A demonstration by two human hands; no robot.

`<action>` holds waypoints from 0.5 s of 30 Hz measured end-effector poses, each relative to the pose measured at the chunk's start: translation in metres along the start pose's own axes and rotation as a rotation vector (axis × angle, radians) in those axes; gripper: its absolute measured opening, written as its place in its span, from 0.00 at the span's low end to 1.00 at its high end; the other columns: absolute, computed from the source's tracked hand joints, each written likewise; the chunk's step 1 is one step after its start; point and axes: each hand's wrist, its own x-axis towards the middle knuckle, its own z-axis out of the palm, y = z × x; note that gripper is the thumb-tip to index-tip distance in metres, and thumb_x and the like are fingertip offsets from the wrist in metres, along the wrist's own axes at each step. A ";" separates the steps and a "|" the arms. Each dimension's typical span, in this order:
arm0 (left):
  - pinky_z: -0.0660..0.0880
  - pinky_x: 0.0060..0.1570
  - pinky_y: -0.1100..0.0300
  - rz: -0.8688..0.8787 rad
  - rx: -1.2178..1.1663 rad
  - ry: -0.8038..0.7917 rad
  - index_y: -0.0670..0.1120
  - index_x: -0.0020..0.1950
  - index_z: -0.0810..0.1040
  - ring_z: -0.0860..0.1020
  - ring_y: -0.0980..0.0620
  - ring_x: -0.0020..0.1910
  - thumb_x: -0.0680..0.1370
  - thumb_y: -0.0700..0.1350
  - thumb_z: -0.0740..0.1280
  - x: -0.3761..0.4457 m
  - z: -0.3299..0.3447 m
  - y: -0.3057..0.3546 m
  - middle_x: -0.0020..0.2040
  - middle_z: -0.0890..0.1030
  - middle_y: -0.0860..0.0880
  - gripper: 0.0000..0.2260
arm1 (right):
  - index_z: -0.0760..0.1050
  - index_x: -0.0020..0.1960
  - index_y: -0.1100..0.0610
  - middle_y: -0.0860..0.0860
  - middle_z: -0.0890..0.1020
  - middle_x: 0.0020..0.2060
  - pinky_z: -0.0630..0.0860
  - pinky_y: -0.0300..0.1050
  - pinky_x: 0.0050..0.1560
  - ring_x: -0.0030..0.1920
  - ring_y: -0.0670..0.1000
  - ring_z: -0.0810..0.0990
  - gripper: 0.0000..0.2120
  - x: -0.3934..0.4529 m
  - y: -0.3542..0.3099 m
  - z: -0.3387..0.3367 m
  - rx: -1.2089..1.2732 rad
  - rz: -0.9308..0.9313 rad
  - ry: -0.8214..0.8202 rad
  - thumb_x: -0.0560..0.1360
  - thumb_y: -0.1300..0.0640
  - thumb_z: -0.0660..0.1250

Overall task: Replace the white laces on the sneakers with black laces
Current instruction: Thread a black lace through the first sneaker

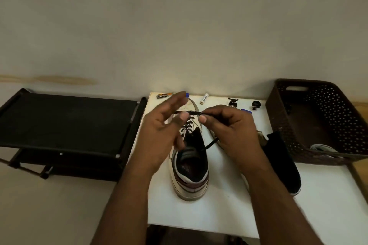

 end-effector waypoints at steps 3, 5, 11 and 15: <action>0.79 0.35 0.62 -0.009 0.090 -0.112 0.52 0.58 0.81 0.82 0.49 0.35 0.75 0.36 0.69 -0.003 0.009 -0.001 0.46 0.85 0.49 0.15 | 0.83 0.42 0.56 0.48 0.85 0.36 0.75 0.32 0.42 0.39 0.43 0.83 0.06 0.001 0.002 -0.002 -0.004 0.003 0.027 0.70 0.66 0.73; 0.78 0.31 0.62 0.007 0.067 0.106 0.47 0.50 0.84 0.81 0.51 0.31 0.75 0.37 0.70 0.001 -0.002 -0.008 0.36 0.84 0.48 0.08 | 0.83 0.42 0.55 0.47 0.85 0.34 0.74 0.31 0.39 0.36 0.41 0.81 0.06 0.001 0.002 -0.008 0.007 0.023 0.056 0.69 0.65 0.74; 0.78 0.30 0.62 0.057 0.004 0.353 0.59 0.63 0.75 0.80 0.52 0.29 0.76 0.36 0.69 0.002 -0.022 -0.012 0.56 0.81 0.48 0.22 | 0.83 0.41 0.49 0.42 0.84 0.35 0.73 0.30 0.39 0.36 0.39 0.80 0.07 0.002 0.006 -0.009 -0.105 0.035 0.062 0.71 0.62 0.73; 0.80 0.52 0.58 0.090 0.035 -0.057 0.60 0.62 0.75 0.83 0.53 0.46 0.73 0.32 0.71 -0.006 0.018 -0.002 0.55 0.83 0.58 0.27 | 0.83 0.41 0.54 0.42 0.83 0.33 0.72 0.29 0.40 0.37 0.39 0.81 0.07 0.002 0.005 0.002 -0.085 0.031 0.017 0.71 0.65 0.72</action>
